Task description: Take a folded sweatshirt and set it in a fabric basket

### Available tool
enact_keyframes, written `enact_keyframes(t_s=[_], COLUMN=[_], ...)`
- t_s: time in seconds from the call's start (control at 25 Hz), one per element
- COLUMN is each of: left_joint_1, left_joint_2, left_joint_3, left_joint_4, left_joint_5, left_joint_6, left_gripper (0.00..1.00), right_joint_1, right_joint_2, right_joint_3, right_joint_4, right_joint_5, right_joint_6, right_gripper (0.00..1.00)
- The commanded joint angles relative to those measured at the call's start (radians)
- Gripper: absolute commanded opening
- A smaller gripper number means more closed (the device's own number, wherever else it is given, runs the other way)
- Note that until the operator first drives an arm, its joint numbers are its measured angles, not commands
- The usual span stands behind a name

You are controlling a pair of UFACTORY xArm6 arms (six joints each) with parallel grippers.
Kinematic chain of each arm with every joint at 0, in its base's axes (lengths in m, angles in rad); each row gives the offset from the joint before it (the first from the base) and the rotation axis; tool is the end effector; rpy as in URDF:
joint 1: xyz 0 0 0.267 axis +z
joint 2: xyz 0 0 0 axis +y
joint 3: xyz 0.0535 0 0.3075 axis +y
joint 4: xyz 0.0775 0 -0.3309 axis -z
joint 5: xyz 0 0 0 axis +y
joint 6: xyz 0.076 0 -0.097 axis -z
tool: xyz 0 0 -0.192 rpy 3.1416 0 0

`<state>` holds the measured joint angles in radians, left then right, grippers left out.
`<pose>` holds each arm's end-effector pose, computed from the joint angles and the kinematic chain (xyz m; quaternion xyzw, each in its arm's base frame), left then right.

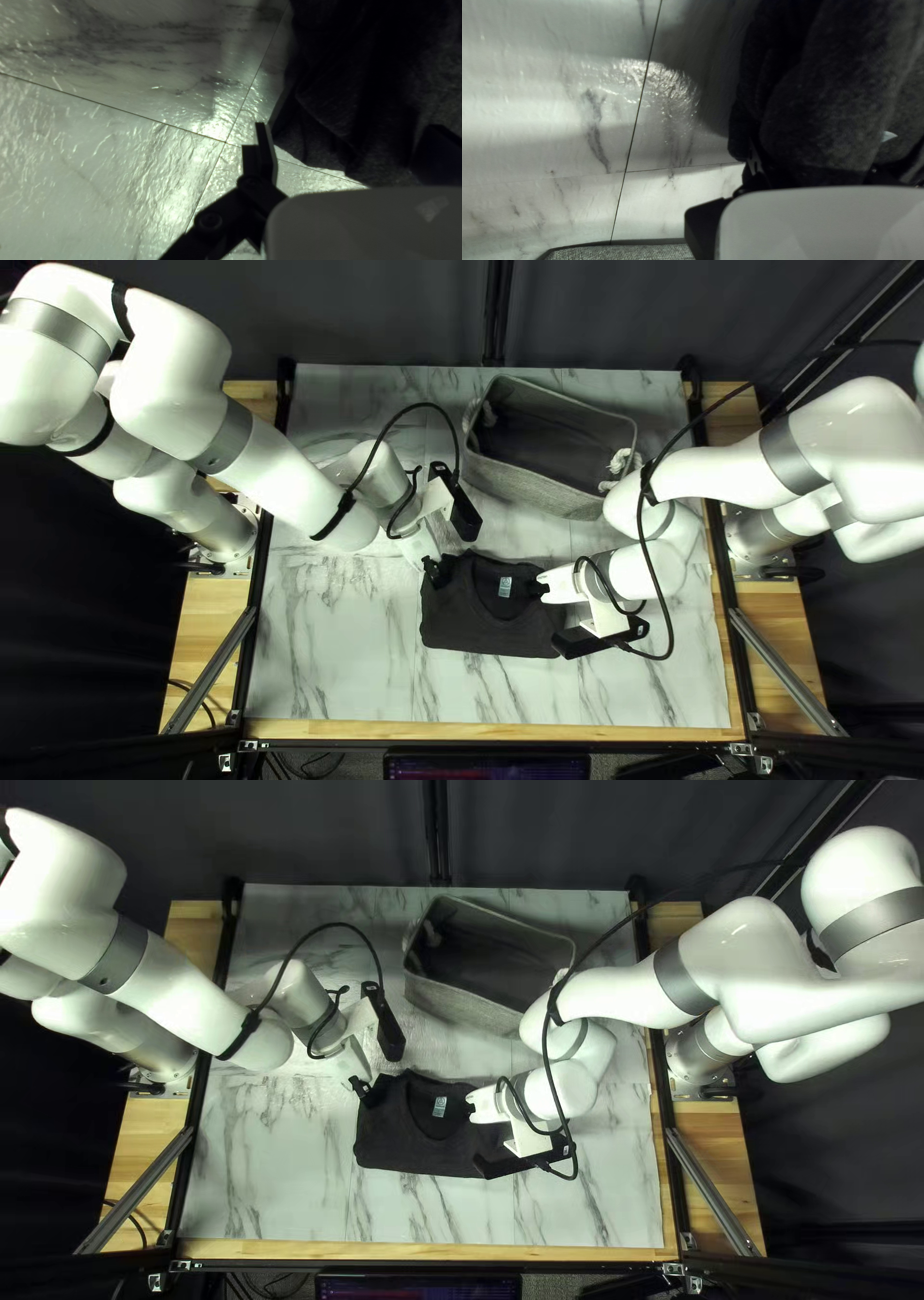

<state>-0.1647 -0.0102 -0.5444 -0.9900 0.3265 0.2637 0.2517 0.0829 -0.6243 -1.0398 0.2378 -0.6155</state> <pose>0.4291 -0.0889 0.0751 0.9456 0.2340 0.1100 0.1974 0.4561 0.1224 0.0708 0.5854 0.7775 0.0949 0.2093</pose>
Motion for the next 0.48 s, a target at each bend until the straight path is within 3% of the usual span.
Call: enact_keyframes(t_s=[0.04, 0.16, 0.48], left_joint_1=[0.013, 0.018, 0.013], left_joint_2=[0.028, 0.040, 0.051], left_joint_3=[-0.008, -0.011, -0.031], left_joint_4=[-0.094, -0.126, -0.038], left_joint_5=[0.004, 0.008, 0.016], left_joint_6=[0.116, 0.158, 0.081], left_gripper=[1.00, 1.00, 1.00], right_joint_1=[-0.001, -0.001, -0.004], right_joint_2=[0.001, 0.003, 0.004], right_joint_3=[-0.001, -0.002, 0.000], right_joint_4=[-0.003, -0.002, -0.007], right_joint_5=[-0.001, -0.002, -0.005], right_joint_6=[0.002, 0.001, 0.006], right_gripper=[0.00, 0.00, 0.00])
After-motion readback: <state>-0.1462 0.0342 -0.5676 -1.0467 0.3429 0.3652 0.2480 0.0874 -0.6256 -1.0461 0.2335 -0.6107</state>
